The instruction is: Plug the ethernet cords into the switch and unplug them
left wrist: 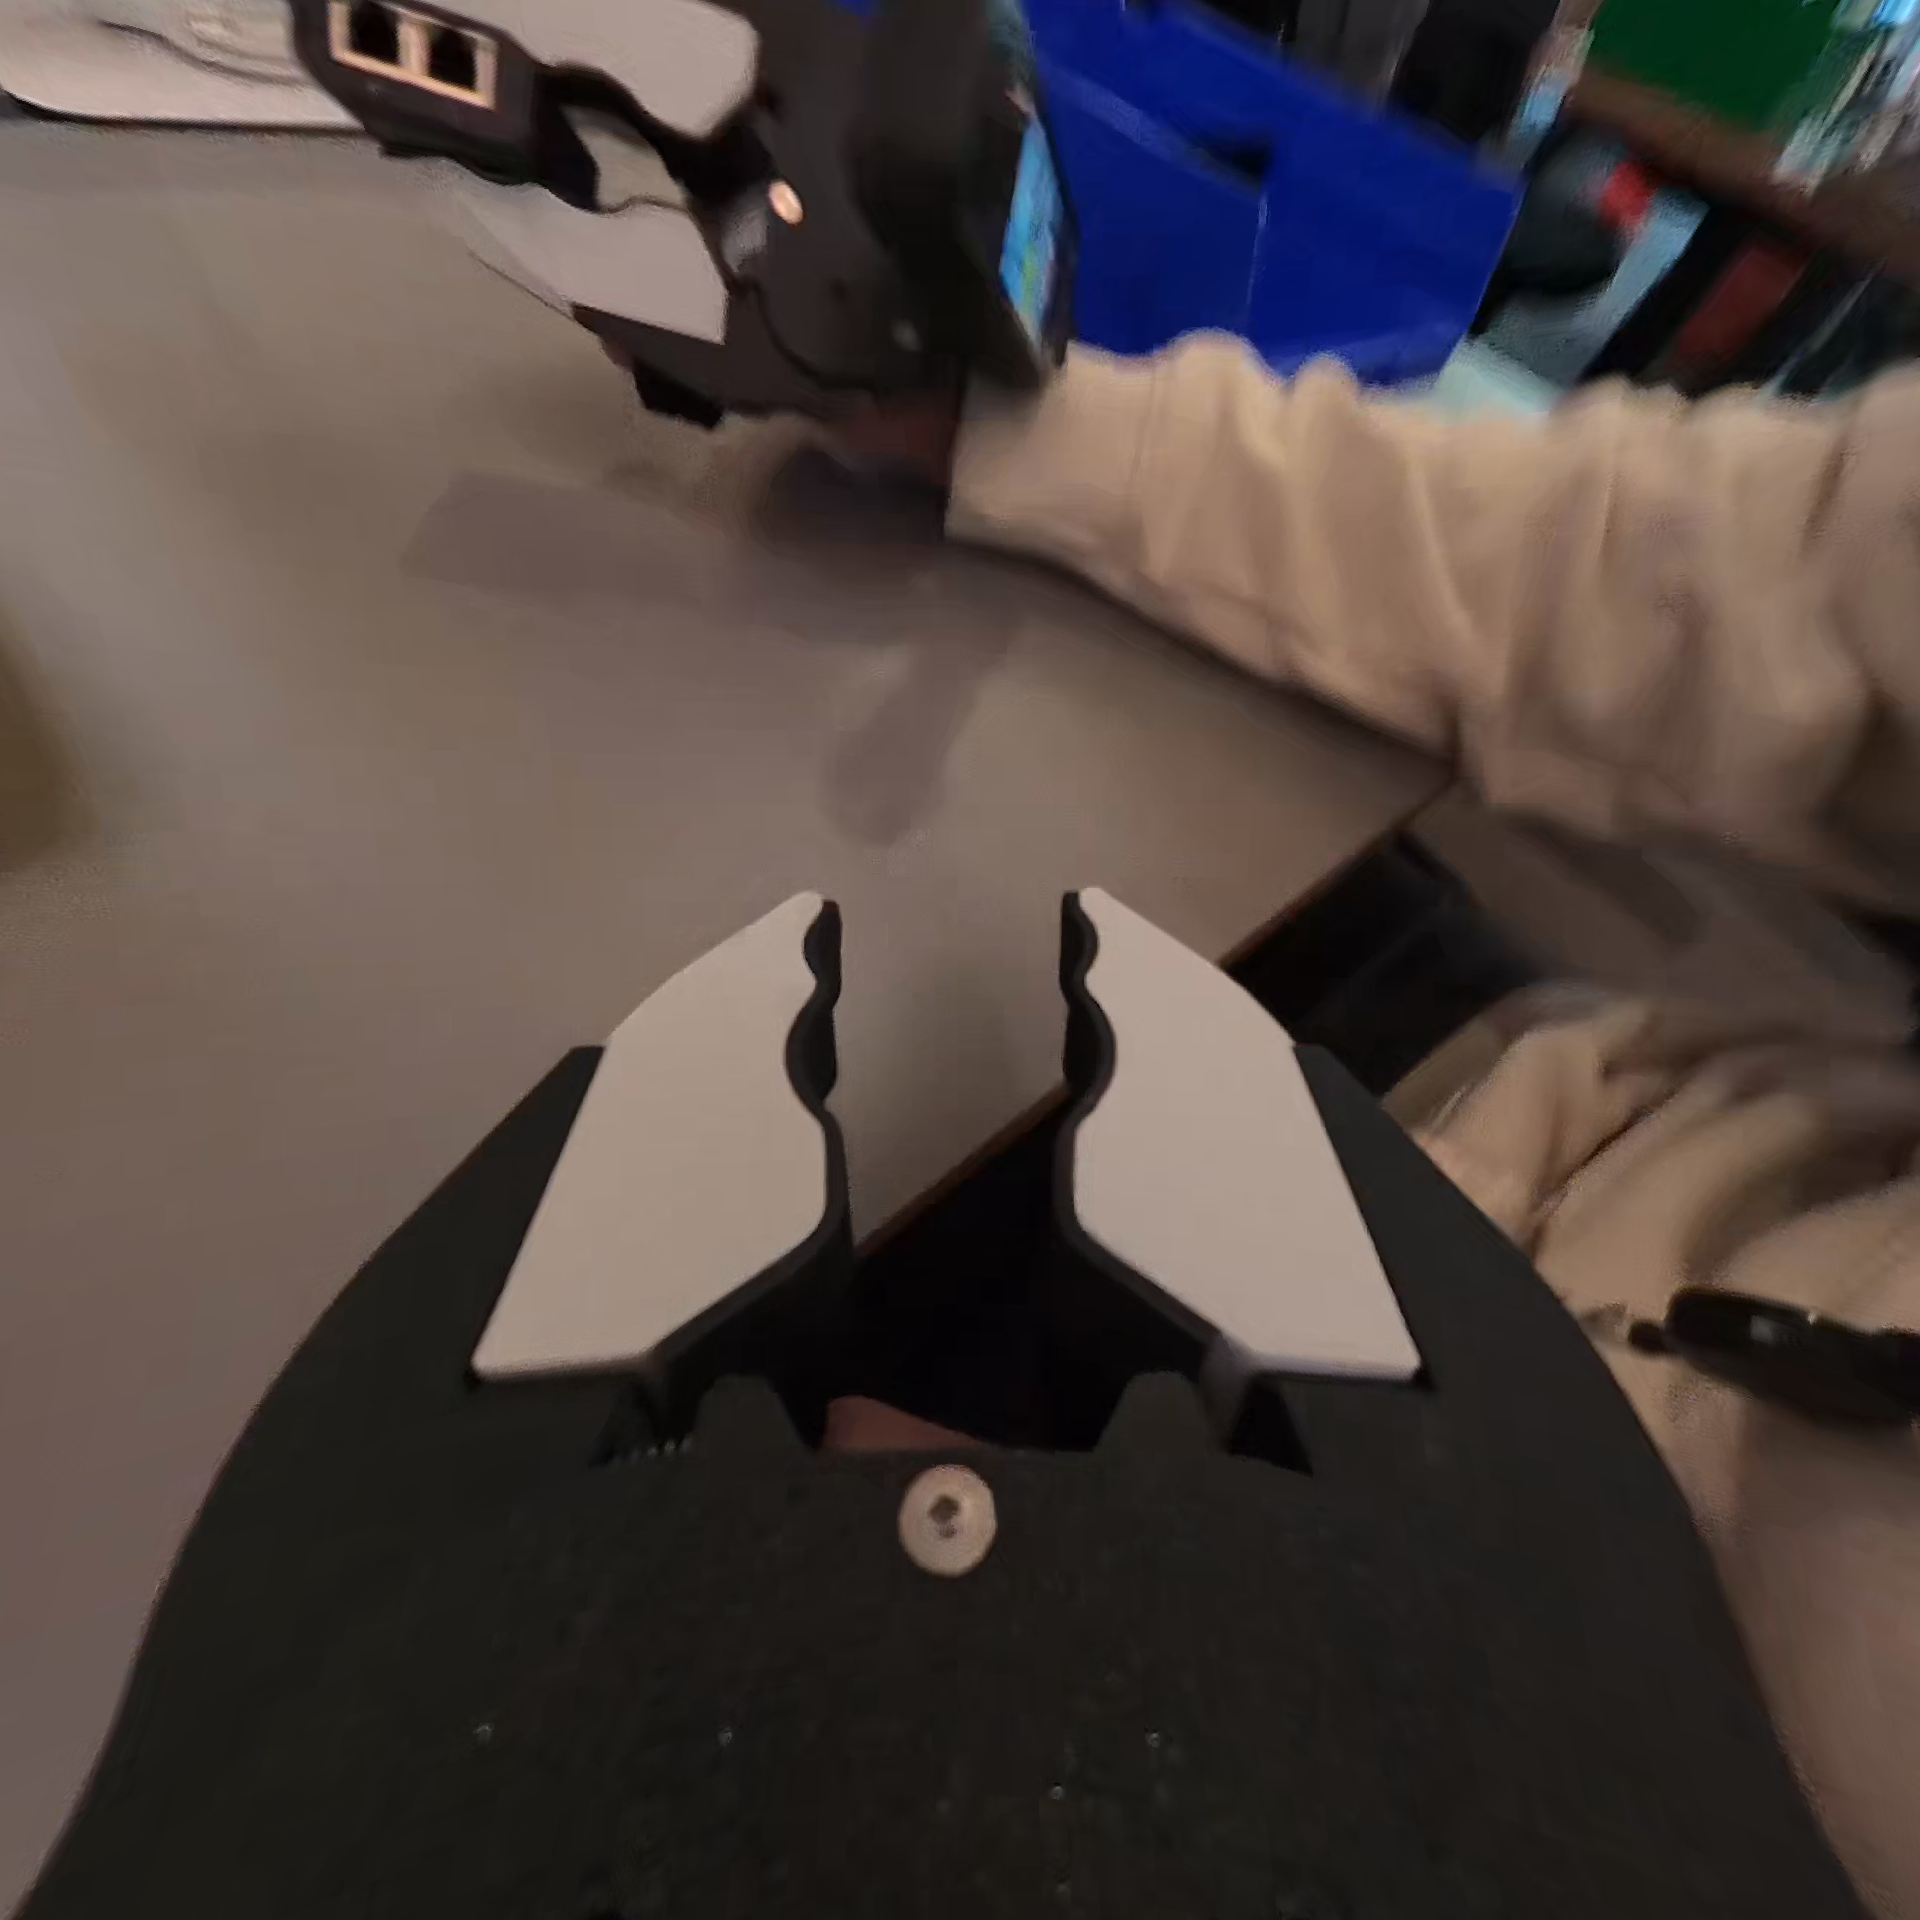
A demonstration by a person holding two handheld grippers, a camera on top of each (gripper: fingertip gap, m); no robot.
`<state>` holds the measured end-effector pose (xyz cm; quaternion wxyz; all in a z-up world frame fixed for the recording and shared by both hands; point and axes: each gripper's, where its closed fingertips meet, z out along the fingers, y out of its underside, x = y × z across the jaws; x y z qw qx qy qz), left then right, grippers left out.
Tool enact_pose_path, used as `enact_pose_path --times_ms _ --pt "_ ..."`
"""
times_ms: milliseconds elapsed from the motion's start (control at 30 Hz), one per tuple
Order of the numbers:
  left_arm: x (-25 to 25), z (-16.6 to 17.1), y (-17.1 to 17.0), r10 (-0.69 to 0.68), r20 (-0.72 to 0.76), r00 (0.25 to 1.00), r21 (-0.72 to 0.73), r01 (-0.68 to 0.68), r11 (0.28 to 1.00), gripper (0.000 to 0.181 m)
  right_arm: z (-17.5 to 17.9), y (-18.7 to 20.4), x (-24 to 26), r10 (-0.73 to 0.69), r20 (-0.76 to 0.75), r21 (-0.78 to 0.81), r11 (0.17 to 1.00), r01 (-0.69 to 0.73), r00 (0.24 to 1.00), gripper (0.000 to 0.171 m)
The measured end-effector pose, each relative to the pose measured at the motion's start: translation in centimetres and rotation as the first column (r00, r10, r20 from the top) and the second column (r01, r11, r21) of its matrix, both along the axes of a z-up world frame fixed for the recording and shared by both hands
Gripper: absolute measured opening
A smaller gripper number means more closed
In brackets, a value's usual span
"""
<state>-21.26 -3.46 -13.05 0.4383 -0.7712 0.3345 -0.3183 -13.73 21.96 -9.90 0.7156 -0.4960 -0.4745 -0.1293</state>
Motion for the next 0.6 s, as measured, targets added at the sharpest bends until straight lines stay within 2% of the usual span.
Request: enact_pose_path --times_ms 67,167,267,367,600 --pt "-1.1 0.2 0.2 0.037 -0.118 0.992 0.12 -0.023 0.993 0.042 -0.5 -0.1 0.3 0.008 0.097 0.069 0.997 -0.015 0.995 0.024" --pt "-2.7 0.6 1.1 0.109 -0.155 0.982 0.253 -0.067 0.965 0.041 -1.8 -0.3 2.0 -0.013 0.19 0.085 0.996 -0.004 0.982 0.024" --pt "-4.1 -1.4 1.3 0.144 -0.188 0.972 0.162 -0.114 0.98 0.044 -2.0 -0.6 4.0 -0.048 0.2 0.083 0.996 0.032 0.979 0.024" --pt "-5.2 -1.7 1.6 0.195 -0.181 0.964 0.102 -0.178 0.979 0.049 -2.7 -0.2 4.8 -0.054 0.228 0.056 0.998 0.043 0.972 0.024" --pt "-8.4 -2.3 3.6 0.312 -0.183 0.932 0.079 -0.302 0.95 0.047 -2.7 -1.4 2.1 0.031 0.232 0.057 0.997 -0.046 0.972 0.024"
